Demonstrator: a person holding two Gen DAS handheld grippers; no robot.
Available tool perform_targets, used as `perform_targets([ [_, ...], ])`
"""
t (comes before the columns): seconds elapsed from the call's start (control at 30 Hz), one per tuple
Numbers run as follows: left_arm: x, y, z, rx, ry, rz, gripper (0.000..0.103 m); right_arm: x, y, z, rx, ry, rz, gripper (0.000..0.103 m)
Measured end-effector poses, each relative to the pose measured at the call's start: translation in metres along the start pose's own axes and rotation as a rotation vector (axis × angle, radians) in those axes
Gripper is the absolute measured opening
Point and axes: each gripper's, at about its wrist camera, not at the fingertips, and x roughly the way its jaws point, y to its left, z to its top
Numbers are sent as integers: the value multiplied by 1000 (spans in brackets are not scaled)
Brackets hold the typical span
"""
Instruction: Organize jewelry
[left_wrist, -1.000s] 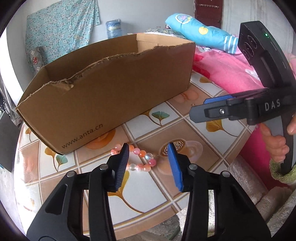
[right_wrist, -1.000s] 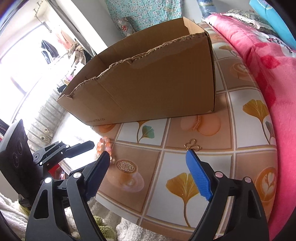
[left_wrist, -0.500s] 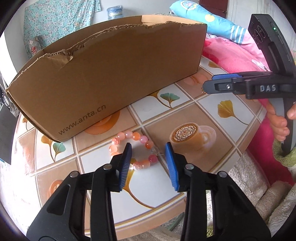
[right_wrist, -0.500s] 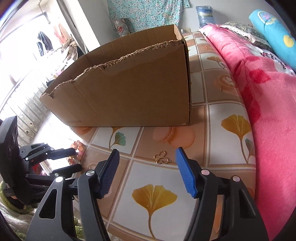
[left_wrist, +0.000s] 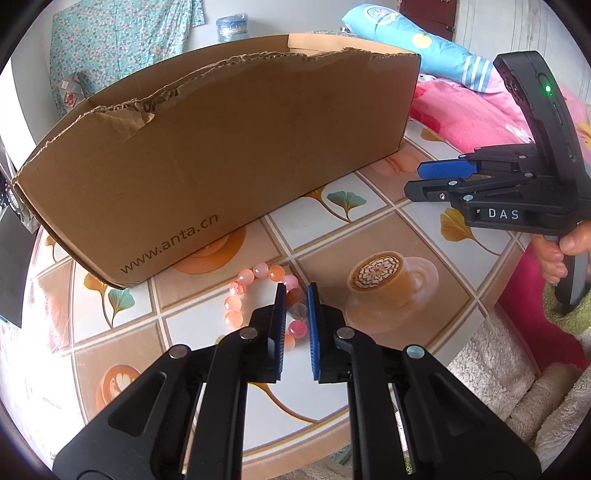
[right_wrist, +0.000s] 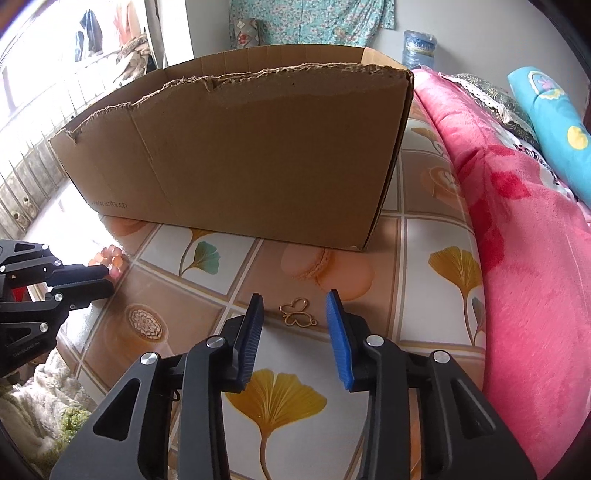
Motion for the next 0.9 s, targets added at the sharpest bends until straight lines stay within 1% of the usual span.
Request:
perform_targets([
  [0.1,-1,1,-1,-2,-3,1,10,-1,4,-1,-19,4,6,26],
  [0.17,-1,0,-1,-4,-6,2,10,-2,5,-2,-27,7,3,26],
  [0.27,0,0,-1,-7,-10,2,9,-4,5,-3,-15,14,15,22],
  [0.33,0,1,-1,-9,-12,0,9,-5,5,-3,-6,17,21,12],
  [0.47,-1,2,-2,-13,-14,-1,9,-3,-6,0,33,19,45,12],
  [0.57,-1,2,-2,-12,-13,-1,9,-1,-7,0,43,17,46,12],
  [0.7,-2,2,-2,-11,-14,0,9,-2,-11,1,56,15,58,6],
  [0.9,-3,3,-2,-17,-18,0,9,-10,-11,2,60,0,50,6],
])
